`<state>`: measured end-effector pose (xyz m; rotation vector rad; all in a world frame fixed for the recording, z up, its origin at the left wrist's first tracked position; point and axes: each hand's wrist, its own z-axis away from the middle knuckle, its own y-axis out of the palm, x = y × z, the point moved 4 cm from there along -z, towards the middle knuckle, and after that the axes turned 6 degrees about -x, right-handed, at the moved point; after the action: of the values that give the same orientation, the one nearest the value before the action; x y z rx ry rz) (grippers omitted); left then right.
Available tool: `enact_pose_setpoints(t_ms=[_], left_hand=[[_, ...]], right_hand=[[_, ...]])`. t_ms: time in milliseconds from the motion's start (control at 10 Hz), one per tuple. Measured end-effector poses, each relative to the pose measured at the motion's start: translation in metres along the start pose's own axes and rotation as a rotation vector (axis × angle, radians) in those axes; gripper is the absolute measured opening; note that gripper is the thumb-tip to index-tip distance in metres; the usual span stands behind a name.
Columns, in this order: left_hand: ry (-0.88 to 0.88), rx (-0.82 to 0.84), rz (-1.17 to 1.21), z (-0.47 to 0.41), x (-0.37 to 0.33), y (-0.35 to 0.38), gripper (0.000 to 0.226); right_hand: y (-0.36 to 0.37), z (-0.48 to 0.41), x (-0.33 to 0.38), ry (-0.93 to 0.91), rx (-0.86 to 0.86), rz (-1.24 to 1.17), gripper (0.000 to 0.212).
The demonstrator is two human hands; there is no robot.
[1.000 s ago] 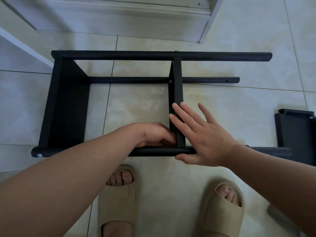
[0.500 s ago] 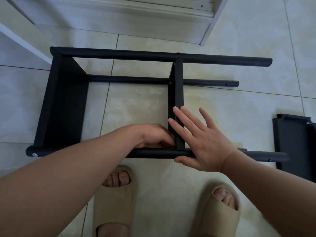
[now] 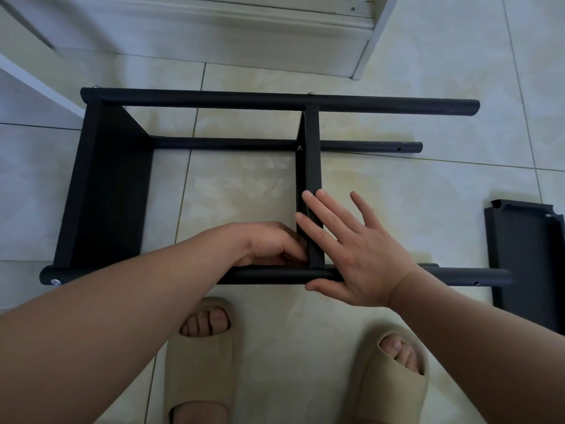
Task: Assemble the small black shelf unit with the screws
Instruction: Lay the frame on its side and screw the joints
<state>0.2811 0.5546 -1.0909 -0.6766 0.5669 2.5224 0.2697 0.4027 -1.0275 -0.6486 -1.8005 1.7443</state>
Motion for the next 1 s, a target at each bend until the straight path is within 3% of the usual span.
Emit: enact_pose_setpoints(t_ms=[100, 300, 400, 600, 800, 900, 1000], left_hand=[[-0.015, 0.045, 0.068, 0.0, 0.001, 0.0013, 0.017], [-0.002, -0.005, -0.082, 0.0028, -0.0021, 0.002, 0.012], [0.004, -0.016, -0.064, 0.0026, -0.003, 0.0013, 0.029], [-0.002, 0.047, 0.084, -0.0007, 0.0013, 0.0007, 0.014], [-0.001, 0.007, -0.067, -0.0009, -0.0012, 0.0012, 0.017], [0.006, 0.004, -0.041, -0.0015, -0.0013, 0.0002, 0.027], [0.012, 0.037, 0.049, -0.0011, -0.0006, -0.0001, 0.023]], right_hand=[[0.0004, 0.0, -0.0002, 0.003, -0.006, -0.003, 0.092], [0.0004, -0.0002, -0.0001, 0.009, -0.009, -0.008, 0.092], [-0.0001, 0.0, 0.0001, 0.007, -0.008, -0.007, 0.092], [0.0, 0.0, 0.0, 0.012, -0.003, -0.009, 0.092], [-0.0007, -0.0001, -0.0002, 0.015, -0.014, -0.014, 0.091], [-0.0007, -0.0001, 0.0001, 0.013, -0.017, -0.012, 0.091], [-0.0009, -0.0001, -0.0001, 0.013, -0.017, -0.014, 0.092]])
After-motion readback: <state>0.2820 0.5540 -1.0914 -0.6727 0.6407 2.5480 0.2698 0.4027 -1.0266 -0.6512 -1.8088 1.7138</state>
